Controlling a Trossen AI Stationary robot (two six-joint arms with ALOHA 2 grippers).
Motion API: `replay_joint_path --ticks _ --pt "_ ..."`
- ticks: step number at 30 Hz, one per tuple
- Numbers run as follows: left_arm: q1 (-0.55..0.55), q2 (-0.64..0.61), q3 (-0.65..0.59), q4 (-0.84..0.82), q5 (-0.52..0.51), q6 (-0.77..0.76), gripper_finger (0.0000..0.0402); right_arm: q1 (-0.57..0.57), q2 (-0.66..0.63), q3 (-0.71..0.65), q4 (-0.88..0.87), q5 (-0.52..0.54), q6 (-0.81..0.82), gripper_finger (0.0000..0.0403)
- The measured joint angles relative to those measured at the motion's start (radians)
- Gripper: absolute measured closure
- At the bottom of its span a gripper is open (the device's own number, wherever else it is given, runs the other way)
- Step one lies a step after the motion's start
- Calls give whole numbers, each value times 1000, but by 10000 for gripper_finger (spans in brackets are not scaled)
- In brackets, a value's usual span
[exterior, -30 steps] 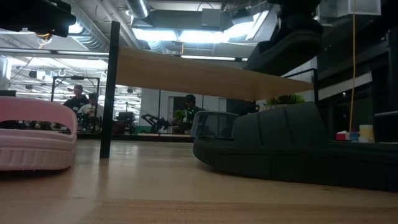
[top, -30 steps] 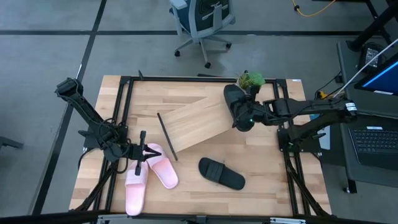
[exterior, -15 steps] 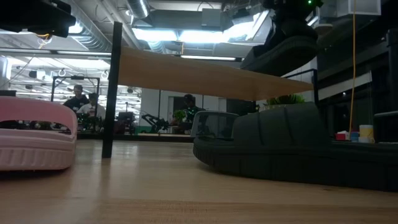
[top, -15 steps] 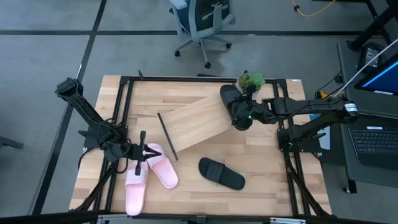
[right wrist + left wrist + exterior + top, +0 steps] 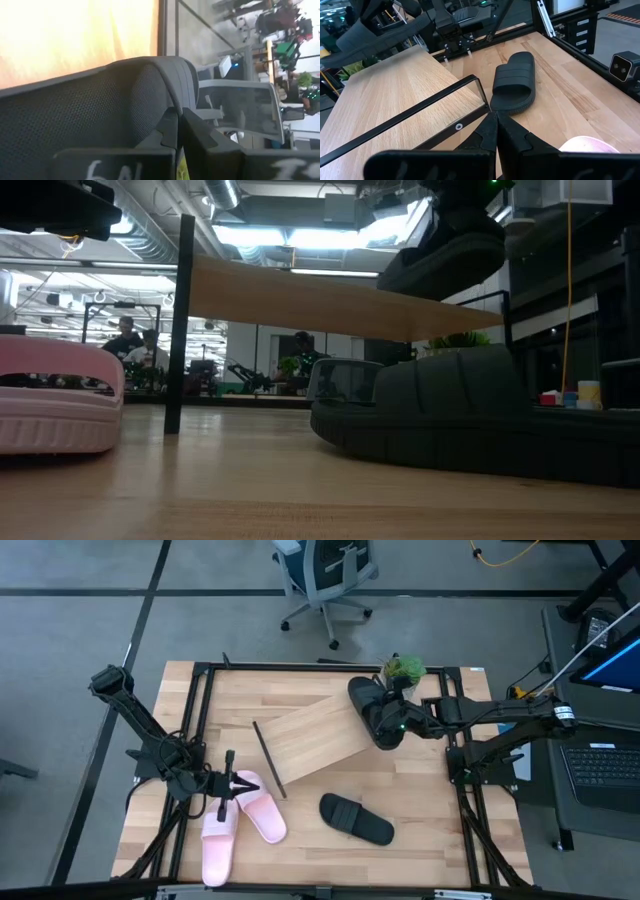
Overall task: Pick and place slides into the shelf
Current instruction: Put the right black slide on the shelf
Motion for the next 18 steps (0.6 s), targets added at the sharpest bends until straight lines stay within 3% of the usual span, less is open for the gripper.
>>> replay_joint_path --ticks 18 --pt "0 0 0 -6 0 -5 401 0 0 0 -3 -56 -35 391"
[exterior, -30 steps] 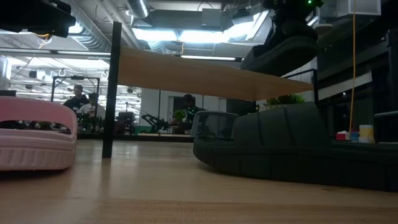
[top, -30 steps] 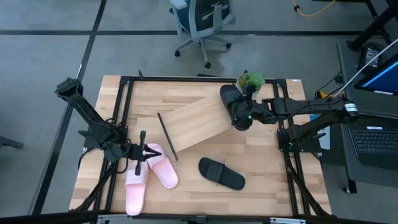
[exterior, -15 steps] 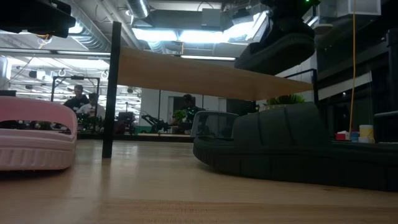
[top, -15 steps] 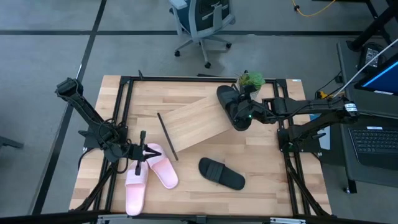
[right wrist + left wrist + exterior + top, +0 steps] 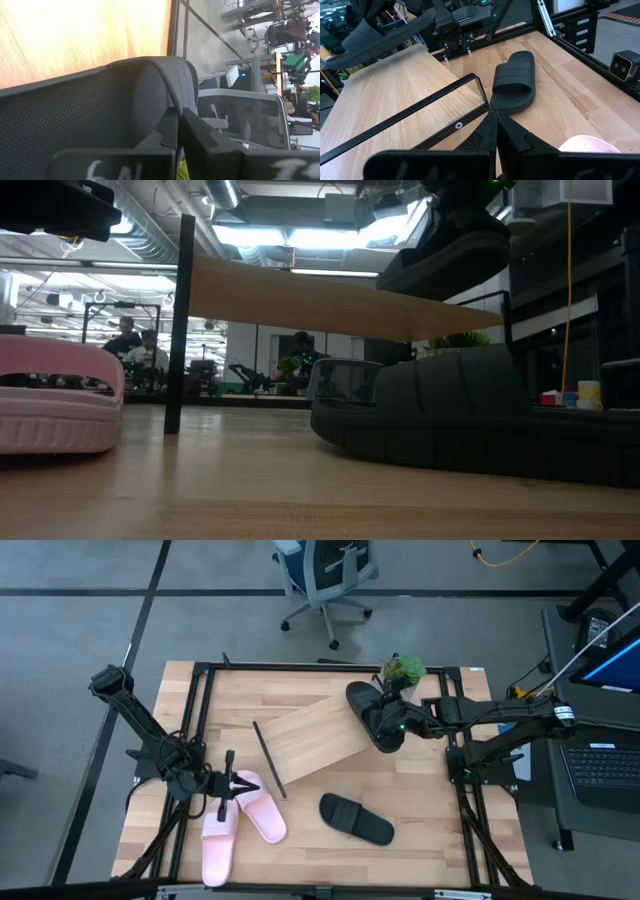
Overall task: Pick and place slides into the shelf
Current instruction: Put the right black slide on the shelf
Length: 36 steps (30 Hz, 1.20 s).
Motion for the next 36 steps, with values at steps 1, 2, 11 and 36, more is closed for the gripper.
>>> replay_joint_path --ticks 1,2,11,36 --pt "0 0 0 0 0 0 401 0 0 0 0 0 0 391" --pt "0 0 0 0 0 0 401 0 0 0 1 0 0 391" --pt "0 0 0 0 0 0 401 0 32 0 5 1 0 391" --pt "0 0 0 -5 0 -2 401 -60 58 0 -19 9 -25 391"
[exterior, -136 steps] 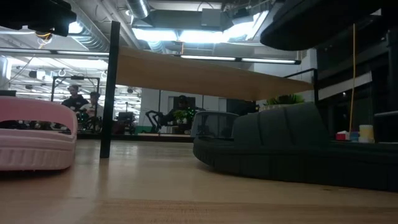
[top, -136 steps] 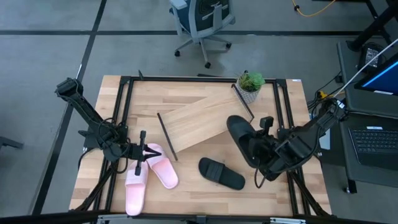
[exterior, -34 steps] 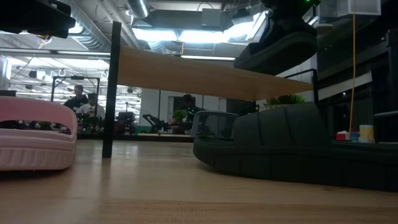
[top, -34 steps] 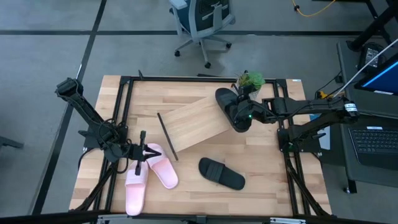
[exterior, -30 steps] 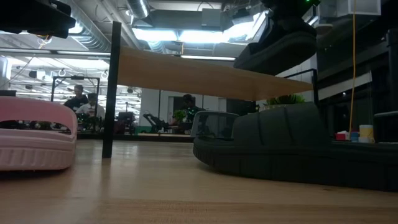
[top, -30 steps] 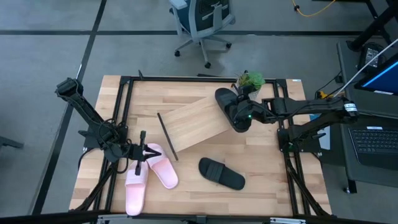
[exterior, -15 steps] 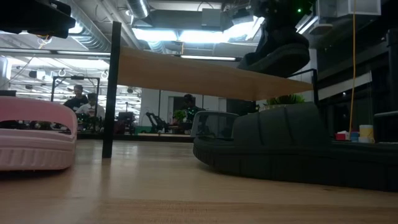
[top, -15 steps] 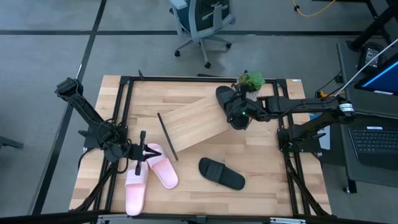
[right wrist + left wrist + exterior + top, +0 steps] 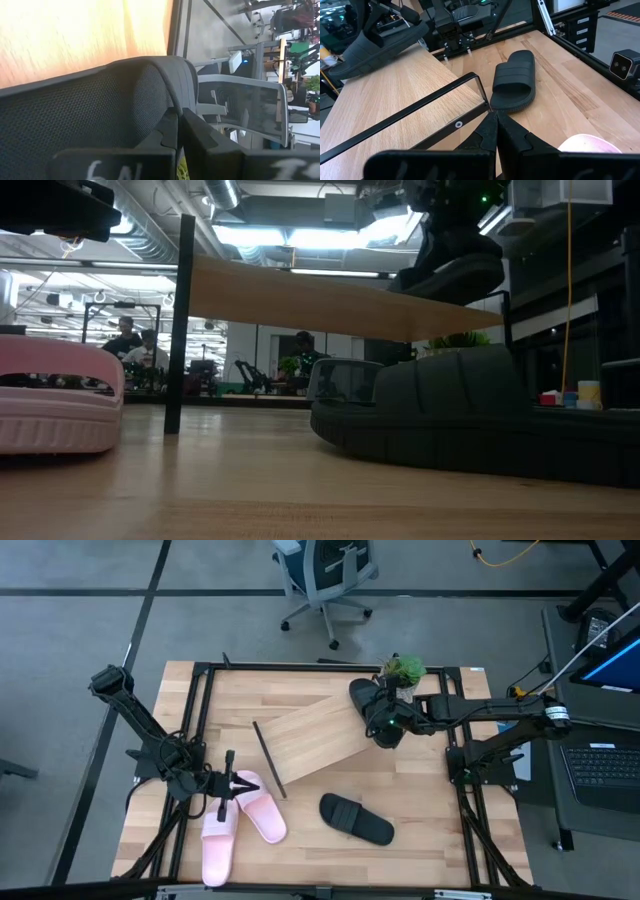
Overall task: Pick and place slides into the shelf
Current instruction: Put the right black slide on the shelf
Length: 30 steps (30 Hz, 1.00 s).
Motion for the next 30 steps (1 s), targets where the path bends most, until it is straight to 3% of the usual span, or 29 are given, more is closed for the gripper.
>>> replay_joint_path --ticks 30 --pt "0 0 0 0 0 -1 401 0 0 0 -22 0 -1 391"
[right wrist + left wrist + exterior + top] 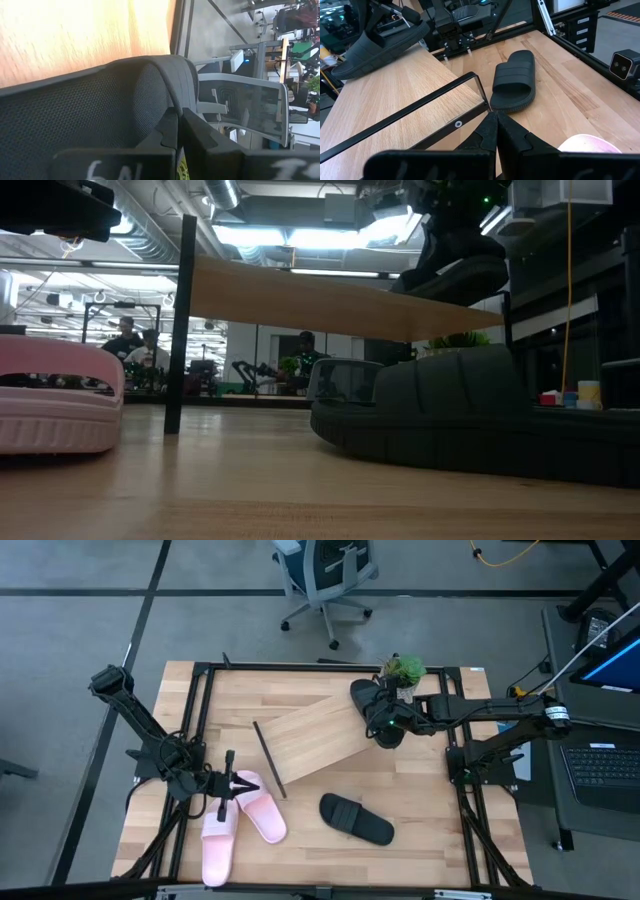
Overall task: Pick and place slides into the shelf
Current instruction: Put the right black slide on the shelf
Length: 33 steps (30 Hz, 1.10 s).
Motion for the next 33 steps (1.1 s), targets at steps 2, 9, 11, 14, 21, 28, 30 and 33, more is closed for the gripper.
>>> replay_joint_path --ticks 2,9,11,14,21,28,30,33 --pt "0 0 0 0 0 0 401 0 0 0 0 0 0 391" --pt "0 0 0 0 0 -1 401 0 0 0 -14 0 2 391" --pt "0 0 0 0 0 -1 401 0 0 0 -20 -1 6 391" --pt "0 0 0 0 0 -1 401 0 0 0 -23 0 6 391" --pt "0 0 0 0 0 -1 401 0 -1 0 -35 -1 8 391" --pt "0 0 0 0 0 -1 401 0 -1 0 -47 0 14 365" --pt "0 0 0 0 0 -1 401 0 -1 0 -48 0 27 364" --pt "0 0 0 0 0 -1 401 0 -1 0 -60 0 32 367"
